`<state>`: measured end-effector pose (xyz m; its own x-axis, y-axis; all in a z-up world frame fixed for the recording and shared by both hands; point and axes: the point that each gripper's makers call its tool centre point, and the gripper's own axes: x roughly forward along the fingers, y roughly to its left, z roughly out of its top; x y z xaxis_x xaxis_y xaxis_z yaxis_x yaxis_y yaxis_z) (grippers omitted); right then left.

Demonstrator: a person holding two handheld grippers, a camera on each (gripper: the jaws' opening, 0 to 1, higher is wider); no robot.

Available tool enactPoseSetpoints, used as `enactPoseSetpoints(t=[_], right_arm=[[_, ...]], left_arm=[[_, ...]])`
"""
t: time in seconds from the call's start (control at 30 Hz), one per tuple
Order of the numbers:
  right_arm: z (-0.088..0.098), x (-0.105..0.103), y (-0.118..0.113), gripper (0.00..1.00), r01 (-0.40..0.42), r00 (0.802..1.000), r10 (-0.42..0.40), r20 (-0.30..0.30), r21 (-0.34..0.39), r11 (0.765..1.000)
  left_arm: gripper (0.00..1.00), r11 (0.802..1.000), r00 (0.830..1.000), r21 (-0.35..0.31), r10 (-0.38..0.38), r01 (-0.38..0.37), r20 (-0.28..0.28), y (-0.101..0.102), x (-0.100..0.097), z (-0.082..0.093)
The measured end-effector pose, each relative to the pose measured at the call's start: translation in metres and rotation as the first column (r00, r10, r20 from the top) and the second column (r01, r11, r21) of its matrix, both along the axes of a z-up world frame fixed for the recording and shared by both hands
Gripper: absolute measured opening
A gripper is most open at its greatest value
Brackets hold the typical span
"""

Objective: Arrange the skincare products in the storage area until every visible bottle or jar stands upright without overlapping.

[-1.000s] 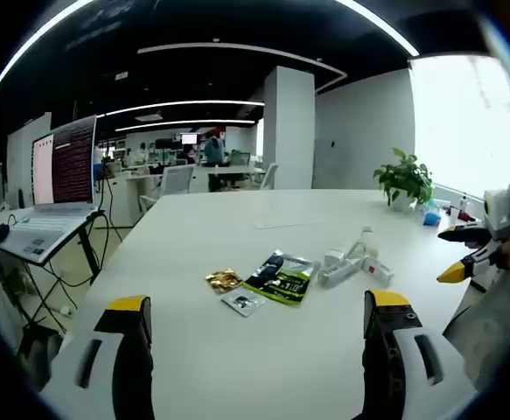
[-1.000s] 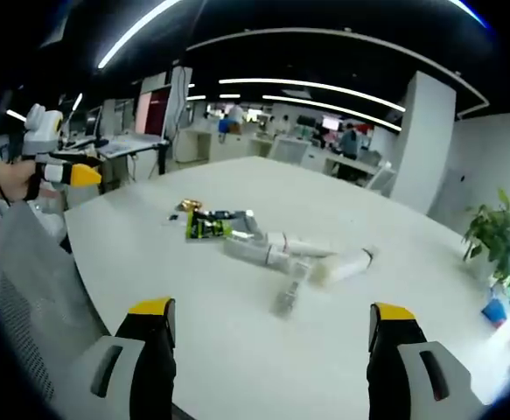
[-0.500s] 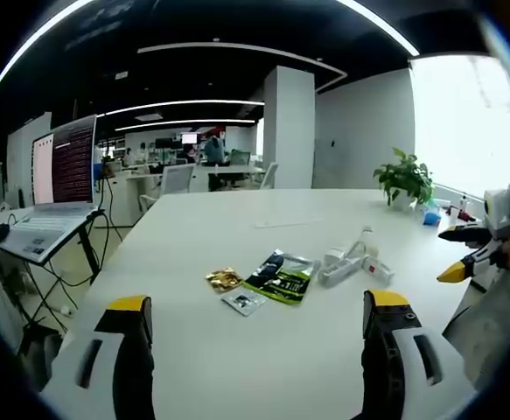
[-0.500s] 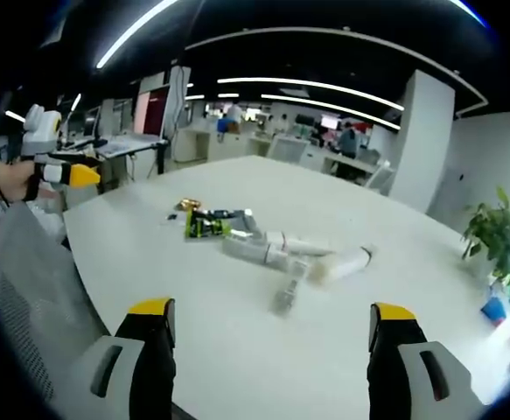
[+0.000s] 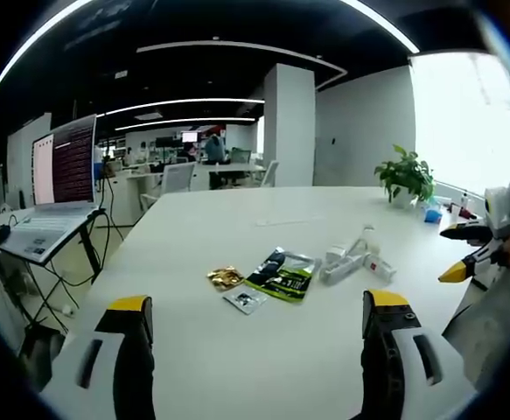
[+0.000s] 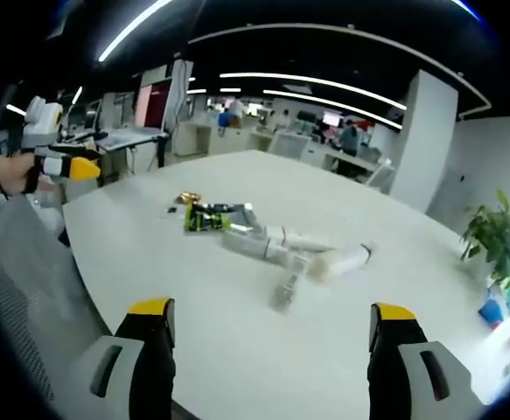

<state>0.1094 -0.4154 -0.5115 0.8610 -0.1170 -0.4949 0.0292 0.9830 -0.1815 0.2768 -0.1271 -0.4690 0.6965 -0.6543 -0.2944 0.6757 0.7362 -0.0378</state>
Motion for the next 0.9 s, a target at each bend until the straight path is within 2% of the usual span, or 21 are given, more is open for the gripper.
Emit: enactPoseSetpoints(t=[0.9], right_arm=[[-0.0021, -0.0006, -0.0007, 0.95, 0.004, 1.000, -0.004, -0.008, 0.003, 1.000]], left_arm=[[0.91, 1.000, 1.000, 0.006, 0.001, -0.001, -0.002, -0.0006, -0.0008, -0.0003]])
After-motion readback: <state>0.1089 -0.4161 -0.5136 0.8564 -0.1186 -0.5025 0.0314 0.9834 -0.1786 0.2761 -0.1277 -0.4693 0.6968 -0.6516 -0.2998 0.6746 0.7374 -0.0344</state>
